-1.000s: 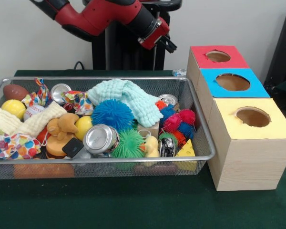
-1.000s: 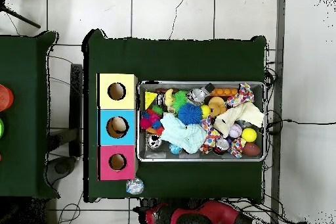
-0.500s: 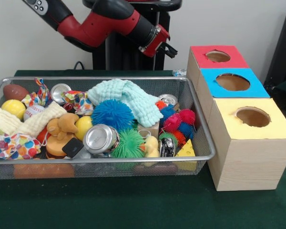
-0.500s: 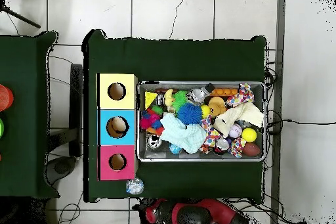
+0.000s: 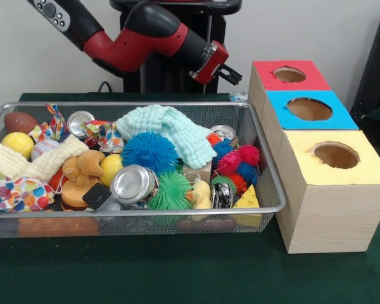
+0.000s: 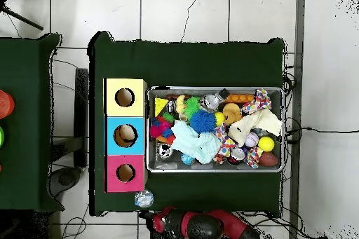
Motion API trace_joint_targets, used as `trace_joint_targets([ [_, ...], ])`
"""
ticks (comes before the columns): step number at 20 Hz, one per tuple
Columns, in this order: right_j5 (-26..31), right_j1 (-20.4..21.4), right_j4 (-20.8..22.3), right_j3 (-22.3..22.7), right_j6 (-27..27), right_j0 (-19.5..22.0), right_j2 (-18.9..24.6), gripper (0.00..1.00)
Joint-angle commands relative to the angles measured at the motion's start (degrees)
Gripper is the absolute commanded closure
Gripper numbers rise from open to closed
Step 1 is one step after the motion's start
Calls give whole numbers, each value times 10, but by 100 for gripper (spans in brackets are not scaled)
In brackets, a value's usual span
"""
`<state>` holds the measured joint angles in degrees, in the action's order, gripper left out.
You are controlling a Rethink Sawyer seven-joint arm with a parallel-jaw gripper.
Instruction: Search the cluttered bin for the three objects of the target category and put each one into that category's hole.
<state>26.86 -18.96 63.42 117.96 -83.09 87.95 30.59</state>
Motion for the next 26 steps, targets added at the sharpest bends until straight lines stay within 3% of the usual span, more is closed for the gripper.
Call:
trace_joint_targets([
  [1,47,-54,-25,-135,182,12,-7,100],
  [5,34,-61,-15,-140,179,25,-12,100],
  [12,7,-6,14,-116,135,1,7,100],
  [21,59,-9,-22,-137,180,-11,19,100],
  [26,55,-16,-23,-143,190,-3,18,100],
])
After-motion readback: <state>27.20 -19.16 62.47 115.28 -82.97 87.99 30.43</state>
